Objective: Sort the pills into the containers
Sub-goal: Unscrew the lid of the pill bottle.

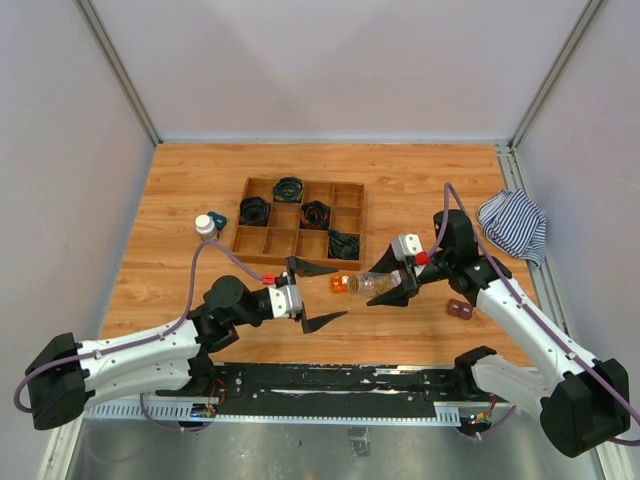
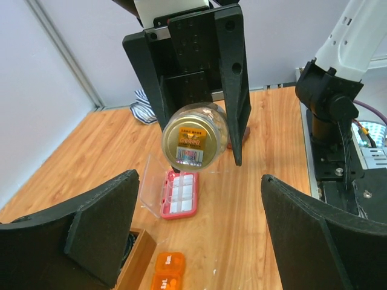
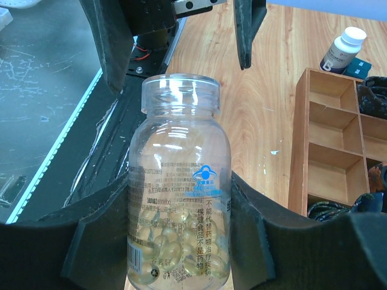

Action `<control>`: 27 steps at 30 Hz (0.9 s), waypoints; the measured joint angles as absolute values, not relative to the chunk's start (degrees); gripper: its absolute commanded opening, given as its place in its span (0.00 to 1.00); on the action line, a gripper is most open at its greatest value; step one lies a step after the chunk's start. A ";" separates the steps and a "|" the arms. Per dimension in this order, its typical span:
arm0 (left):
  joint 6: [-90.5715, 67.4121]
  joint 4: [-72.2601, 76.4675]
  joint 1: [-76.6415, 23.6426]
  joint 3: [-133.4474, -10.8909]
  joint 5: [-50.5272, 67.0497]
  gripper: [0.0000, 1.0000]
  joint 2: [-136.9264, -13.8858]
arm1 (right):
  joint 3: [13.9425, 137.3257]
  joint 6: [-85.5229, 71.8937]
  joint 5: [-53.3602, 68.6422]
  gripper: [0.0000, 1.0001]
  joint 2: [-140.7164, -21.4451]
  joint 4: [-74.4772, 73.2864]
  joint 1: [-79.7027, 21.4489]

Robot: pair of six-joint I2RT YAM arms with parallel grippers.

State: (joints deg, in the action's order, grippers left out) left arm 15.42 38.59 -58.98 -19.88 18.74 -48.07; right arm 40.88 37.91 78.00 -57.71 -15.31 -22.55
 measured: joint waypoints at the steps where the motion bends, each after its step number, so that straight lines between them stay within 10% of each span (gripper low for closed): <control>1: 15.38 39.18 -58.98 -20.29 18.92 0.90 -49.12 | 40.88 37.93 78.00 0.01 -57.71 -15.31 -22.55; 27: 8.69 51.46 -58.96 -23.46 19.18 0.67 -60.29 | 40.88 38.02 78.00 0.00 -58.15 -15.31 -22.74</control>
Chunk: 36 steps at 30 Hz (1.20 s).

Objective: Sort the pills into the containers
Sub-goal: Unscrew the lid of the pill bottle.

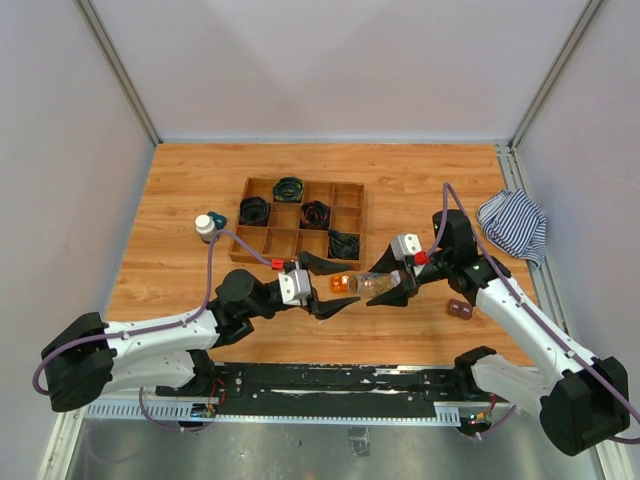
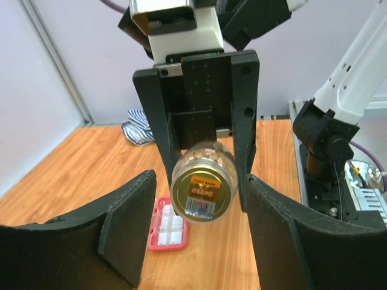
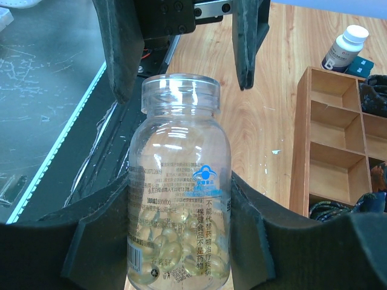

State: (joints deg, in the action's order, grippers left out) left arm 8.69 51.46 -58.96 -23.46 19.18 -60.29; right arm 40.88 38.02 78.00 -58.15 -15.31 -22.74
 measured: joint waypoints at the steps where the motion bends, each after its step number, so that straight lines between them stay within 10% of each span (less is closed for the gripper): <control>1: 8.43 52.03 -58.96 -23.44 19.14 0.66 -60.29 | 40.88 38.02 78.00 0.01 -58.17 -15.31 -22.74; 24: 6.37 53.45 -58.61 -23.29 19.70 0.53 -61.67 | 40.88 38.02 78.00 0.00 -58.52 -15.31 -22.92; 36: 4.38 52.99 -58.19 -23.38 21.37 0.01 -62.11 | 40.88 38.02 78.00 0.01 -58.61 -15.35 -22.92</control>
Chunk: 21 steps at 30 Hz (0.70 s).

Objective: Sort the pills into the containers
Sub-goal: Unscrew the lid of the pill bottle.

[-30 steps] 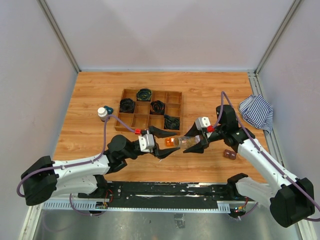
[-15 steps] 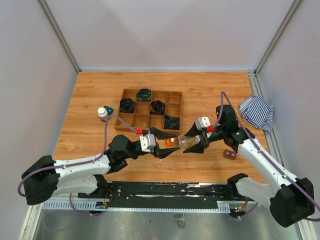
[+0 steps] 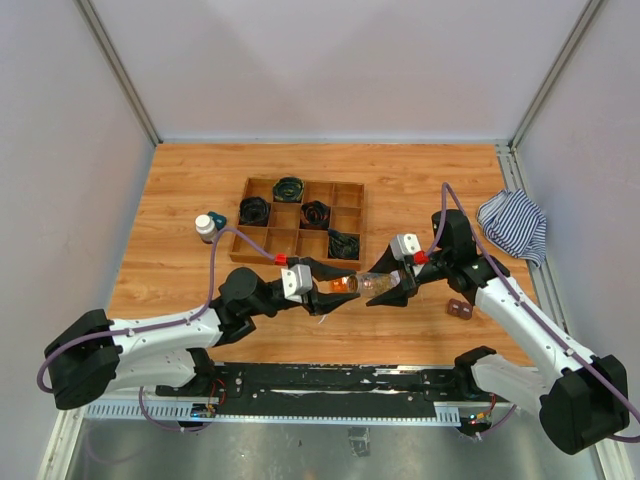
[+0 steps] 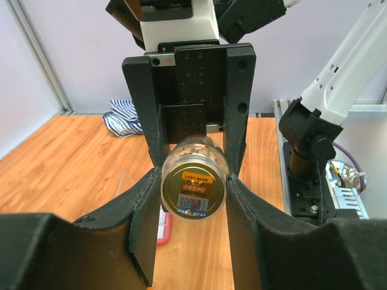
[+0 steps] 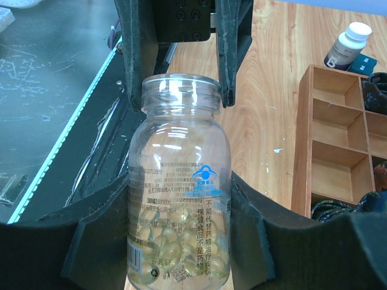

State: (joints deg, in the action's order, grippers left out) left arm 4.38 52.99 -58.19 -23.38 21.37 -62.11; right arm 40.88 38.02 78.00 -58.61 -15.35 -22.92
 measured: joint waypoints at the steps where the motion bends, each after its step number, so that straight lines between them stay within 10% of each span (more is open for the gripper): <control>1: 3.68 52.88 -58.19 -23.44 21.30 0.00 -62.11 | 40.88 38.02 78.00 0.01 -58.61 -15.35 -22.92; 13: -21.45 42.78 -63.11 -26.74 2.13 0.02 -60.88 | 40.88 37.41 75.68 0.01 -58.83 -16.23 -22.57; 21: -29.23 34.28 -66.26 -30.50 -9.65 0.86 -60.60 | 40.88 37.52 74.81 0.01 -58.83 -16.16 -22.57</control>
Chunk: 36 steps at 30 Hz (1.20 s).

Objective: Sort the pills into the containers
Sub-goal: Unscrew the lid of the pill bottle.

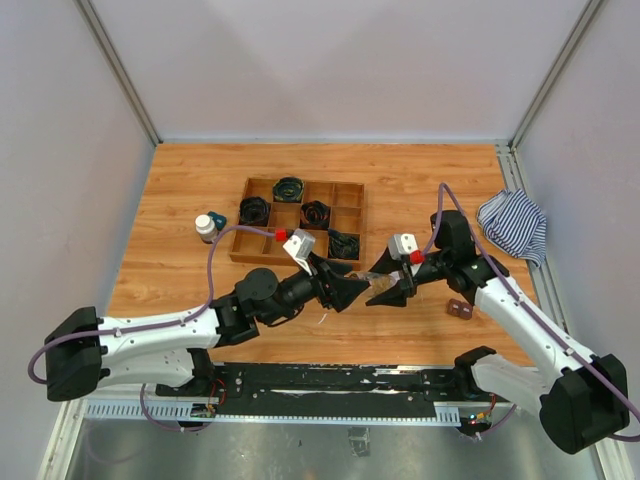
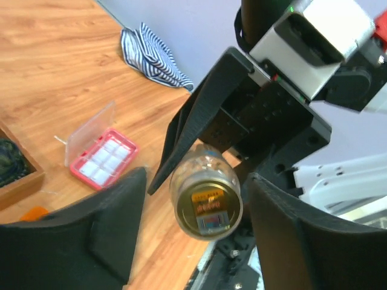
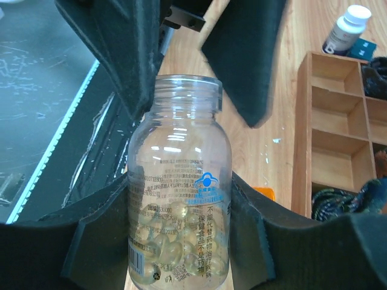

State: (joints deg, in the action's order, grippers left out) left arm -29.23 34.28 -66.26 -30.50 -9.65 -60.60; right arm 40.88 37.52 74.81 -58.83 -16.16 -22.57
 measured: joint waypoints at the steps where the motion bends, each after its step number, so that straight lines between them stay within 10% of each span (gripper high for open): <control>1: -29.71 33.78 -66.35 -30.87 -10.07 0.93 -60.64 | 40.88 37.56 75.42 0.01 -58.81 -16.14 -22.94; 24: 12.05 30.61 -61.91 -25.82 16.60 0.99 -45.01 | 40.88 37.60 76.95 0.01 -58.83 -16.12 -23.07; 36: 15.57 29.41 -56.01 -30.81 26.33 0.80 -55.86 | 40.88 37.63 77.21 0.01 -58.83 -16.10 -23.07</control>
State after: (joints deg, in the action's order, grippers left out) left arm 15.57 29.41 -56.01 -30.81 26.33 -55.86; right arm 40.88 37.63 77.21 -58.83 -16.10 -23.07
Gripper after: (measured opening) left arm 0.839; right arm 0.536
